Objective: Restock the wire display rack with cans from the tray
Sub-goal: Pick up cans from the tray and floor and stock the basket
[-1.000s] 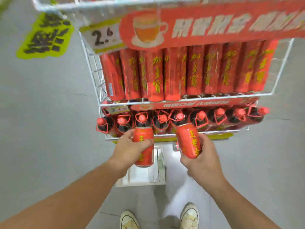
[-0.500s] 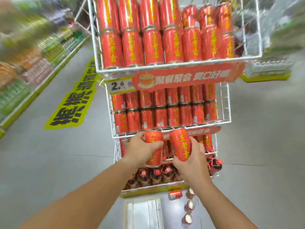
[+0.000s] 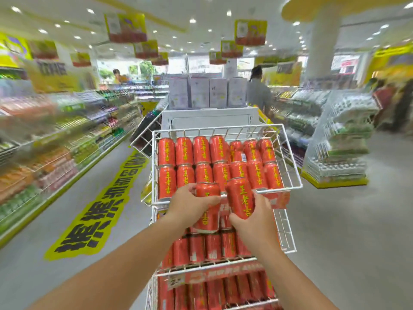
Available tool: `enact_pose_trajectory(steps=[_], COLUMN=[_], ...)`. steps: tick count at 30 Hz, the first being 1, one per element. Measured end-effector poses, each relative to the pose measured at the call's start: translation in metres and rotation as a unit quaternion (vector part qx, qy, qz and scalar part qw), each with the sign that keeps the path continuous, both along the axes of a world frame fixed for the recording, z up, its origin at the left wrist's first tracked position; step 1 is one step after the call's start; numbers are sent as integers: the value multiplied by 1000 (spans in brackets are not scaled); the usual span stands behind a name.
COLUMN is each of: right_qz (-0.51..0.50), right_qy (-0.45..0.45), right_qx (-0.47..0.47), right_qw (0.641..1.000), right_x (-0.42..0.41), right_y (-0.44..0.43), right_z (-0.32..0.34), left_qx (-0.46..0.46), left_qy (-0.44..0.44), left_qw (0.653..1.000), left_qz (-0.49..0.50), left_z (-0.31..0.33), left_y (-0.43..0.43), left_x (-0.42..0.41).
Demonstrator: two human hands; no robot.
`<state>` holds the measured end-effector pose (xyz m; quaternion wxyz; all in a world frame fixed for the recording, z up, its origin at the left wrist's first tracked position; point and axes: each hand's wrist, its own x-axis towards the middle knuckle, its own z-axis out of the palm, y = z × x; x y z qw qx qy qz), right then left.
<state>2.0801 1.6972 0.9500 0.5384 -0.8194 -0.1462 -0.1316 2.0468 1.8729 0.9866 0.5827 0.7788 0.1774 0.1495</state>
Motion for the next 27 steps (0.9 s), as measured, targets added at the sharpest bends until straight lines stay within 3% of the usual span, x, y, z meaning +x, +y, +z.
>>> enact_pose_trajectory(steps=[13,21,27], right_qz=[26,38,56], right_qy=[7,6,21], right_qx=[28,11,12], right_qw=[999,999,998], right_x=[177,264,291], right_y=[-20,-16,0], right_z=[62,68,57], left_qx=[119,165,292], left_qy=[-41,-3,15], left_qw=[988,981,949], left_qz=[85,105,121], left_z=[102,98,79], left_y=[-21,-16,-16], left_x=[160,243,264])
